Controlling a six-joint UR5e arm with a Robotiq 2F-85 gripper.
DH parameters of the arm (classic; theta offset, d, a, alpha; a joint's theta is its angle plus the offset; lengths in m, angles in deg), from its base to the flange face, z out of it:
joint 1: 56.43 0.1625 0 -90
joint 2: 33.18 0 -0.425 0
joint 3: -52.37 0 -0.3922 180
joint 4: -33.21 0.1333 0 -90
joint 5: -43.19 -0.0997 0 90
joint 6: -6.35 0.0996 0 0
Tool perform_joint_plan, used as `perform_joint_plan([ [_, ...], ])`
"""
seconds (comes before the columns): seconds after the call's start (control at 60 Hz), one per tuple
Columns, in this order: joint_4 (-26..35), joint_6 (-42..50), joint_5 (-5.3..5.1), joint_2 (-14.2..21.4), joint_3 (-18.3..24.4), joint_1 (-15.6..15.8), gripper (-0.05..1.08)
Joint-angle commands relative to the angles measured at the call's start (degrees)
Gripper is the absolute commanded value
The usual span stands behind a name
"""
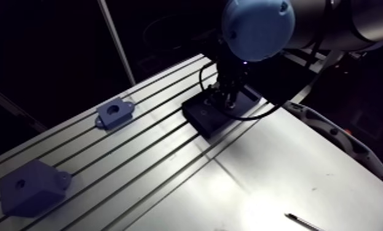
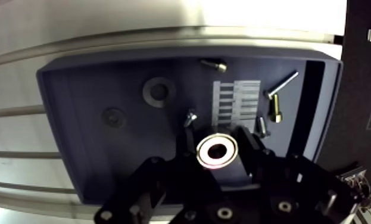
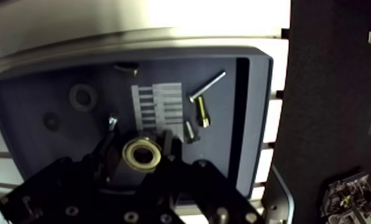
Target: Pick up the bearing and press it into the housing until flush.
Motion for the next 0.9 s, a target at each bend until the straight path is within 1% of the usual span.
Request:
perform_joint_plan([
  [0.017,-0.01,-0.05,0.00,-0.02,0.03,-0.04,0.54],
  [0.5,0.42,-0.12,0.00,0.83,0.29,-0.13,0.56],
  [0.75,2.57,0.12,-0.18,3.42,0.47,-0.04,0.56],
  [0.817,3.43,0.77,-0.25,4.39,0.78,0.03,0.56],
  [0.85,4.78,1.40,-0.26,5.27,1.30,0.12,0.56],
  [0.9,5.42,1.74,-0.26,5.63,1.56,0.13,0.56],
])
